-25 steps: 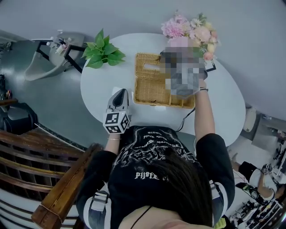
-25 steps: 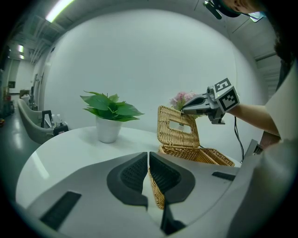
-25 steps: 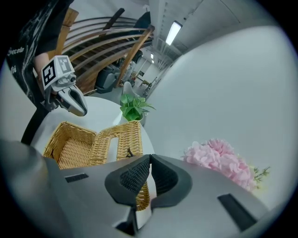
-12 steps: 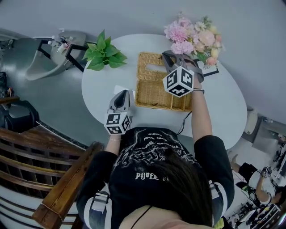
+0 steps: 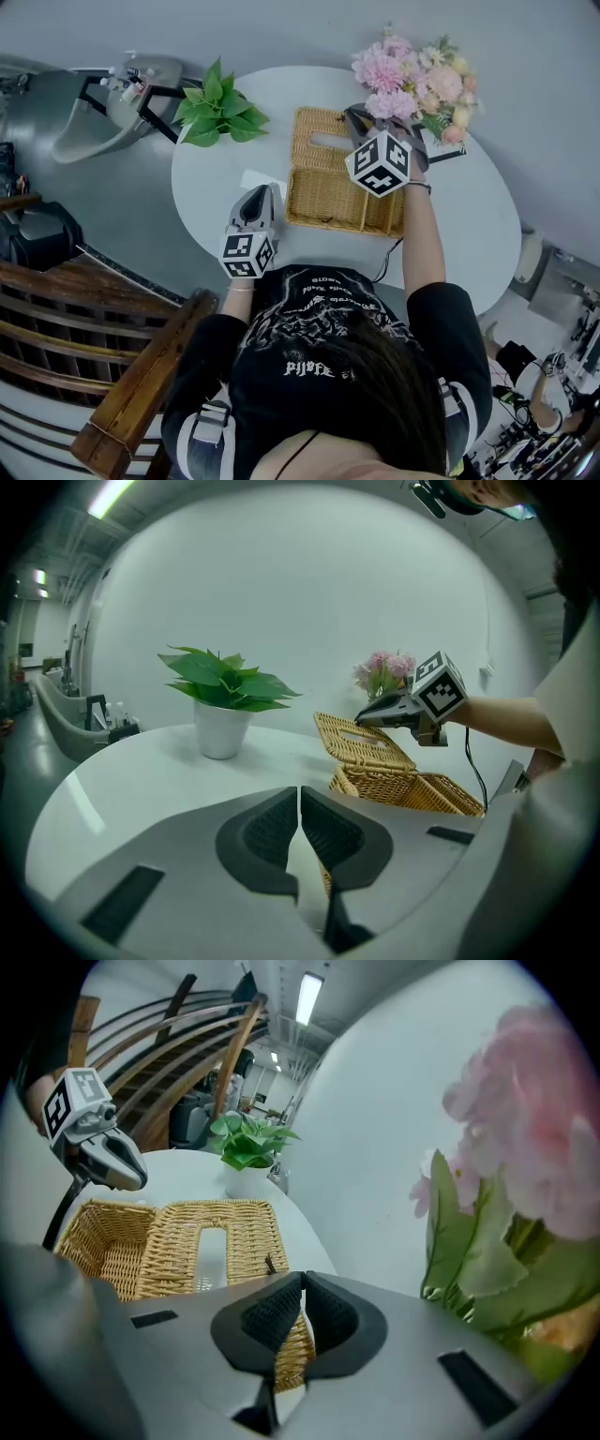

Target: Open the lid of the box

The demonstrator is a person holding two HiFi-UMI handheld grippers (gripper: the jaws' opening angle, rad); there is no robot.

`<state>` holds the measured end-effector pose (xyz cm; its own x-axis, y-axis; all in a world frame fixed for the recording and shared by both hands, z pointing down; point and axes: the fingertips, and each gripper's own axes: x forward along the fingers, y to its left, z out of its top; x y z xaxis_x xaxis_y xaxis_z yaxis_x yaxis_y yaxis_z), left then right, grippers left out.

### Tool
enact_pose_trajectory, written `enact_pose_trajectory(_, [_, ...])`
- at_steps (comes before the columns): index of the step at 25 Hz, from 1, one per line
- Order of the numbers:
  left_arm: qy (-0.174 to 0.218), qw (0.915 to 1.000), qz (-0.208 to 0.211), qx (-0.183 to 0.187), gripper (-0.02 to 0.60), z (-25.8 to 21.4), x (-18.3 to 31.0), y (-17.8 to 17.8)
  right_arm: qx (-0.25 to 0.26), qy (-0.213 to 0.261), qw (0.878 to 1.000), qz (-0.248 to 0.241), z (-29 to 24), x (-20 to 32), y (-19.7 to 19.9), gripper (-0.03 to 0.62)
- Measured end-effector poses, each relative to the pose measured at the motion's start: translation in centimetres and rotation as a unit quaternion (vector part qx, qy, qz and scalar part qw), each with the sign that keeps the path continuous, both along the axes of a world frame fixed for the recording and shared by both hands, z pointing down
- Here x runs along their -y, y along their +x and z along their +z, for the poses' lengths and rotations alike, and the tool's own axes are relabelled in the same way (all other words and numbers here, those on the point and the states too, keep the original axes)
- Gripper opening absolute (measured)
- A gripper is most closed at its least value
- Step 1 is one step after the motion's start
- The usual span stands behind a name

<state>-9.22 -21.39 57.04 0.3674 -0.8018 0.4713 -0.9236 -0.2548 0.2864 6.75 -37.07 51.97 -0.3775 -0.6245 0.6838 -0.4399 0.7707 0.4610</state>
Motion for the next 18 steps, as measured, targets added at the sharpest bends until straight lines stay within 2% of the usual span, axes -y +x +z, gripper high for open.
enact_pose_trajectory(12, [-0.015,0.9998,0.001,-0.011,0.025,1.0,1.2,0.0,0.007,-0.06,0.998,0.01,3.9,0.7,0.0,0.037])
enact_pose_trajectory(18, [-0.019,0.9996,-0.004,-0.022,0.025,1.3,1.3,-0.6,0.03,-0.106,0.994,0.016,5.4,0.8,0.1,0.038])
